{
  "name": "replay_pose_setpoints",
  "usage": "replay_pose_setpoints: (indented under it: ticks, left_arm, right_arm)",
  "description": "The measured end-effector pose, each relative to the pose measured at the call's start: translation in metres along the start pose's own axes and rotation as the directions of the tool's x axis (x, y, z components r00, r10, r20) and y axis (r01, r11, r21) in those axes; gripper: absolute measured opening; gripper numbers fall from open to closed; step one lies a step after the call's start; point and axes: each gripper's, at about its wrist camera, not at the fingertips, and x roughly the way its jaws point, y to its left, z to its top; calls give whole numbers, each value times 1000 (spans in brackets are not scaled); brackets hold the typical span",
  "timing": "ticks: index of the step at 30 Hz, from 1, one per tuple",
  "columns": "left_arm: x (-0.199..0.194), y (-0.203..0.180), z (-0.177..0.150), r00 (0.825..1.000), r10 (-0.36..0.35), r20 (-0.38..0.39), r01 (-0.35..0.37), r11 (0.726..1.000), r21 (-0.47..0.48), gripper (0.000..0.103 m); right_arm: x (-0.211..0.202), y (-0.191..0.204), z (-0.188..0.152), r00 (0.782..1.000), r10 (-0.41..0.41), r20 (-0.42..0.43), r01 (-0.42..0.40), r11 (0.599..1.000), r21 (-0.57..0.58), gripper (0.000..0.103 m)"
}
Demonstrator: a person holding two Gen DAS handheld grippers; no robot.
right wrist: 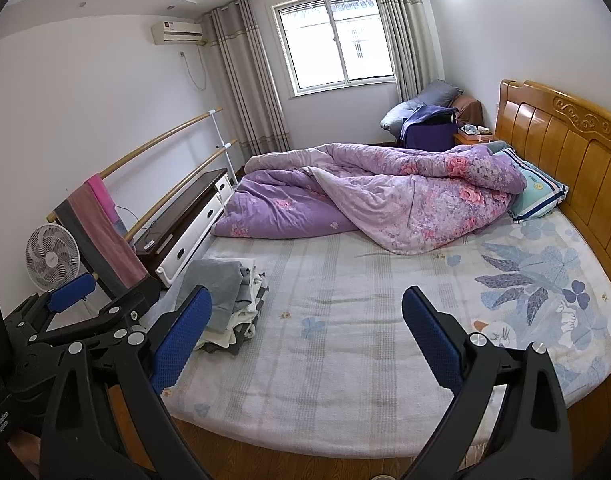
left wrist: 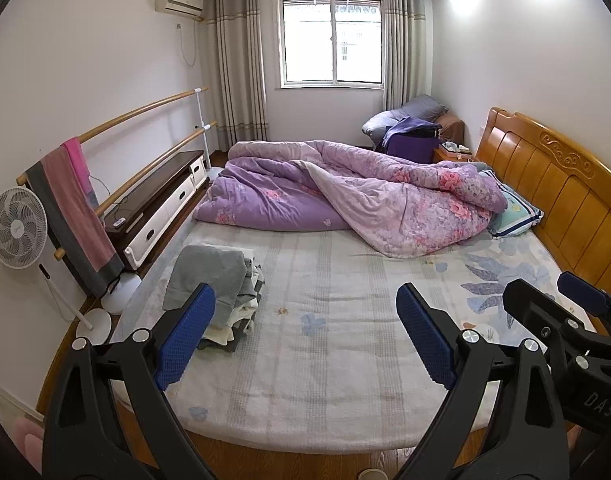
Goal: Fold large clothes
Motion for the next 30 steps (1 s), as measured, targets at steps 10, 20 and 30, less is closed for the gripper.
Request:
replay_pose_setpoints:
  ticks: [10,20,30]
  left_arm:
    - [1,1,1,1000,11,1,-11,1000,-2,92]
    - [7,2,4,1000,14,-5,-15,1000,-3,92]
    - [11,0,5,1000,20,-6,-20,1000,-5,92]
  right_arm:
    - [1,-1,2,1000,2,-2,-2,1000,1,92]
    - [4,-1,5,1000,4,-9,-4,1000,-2,92]
    - [6,-1,7,1000,3,-11,-3,1000,-4,92]
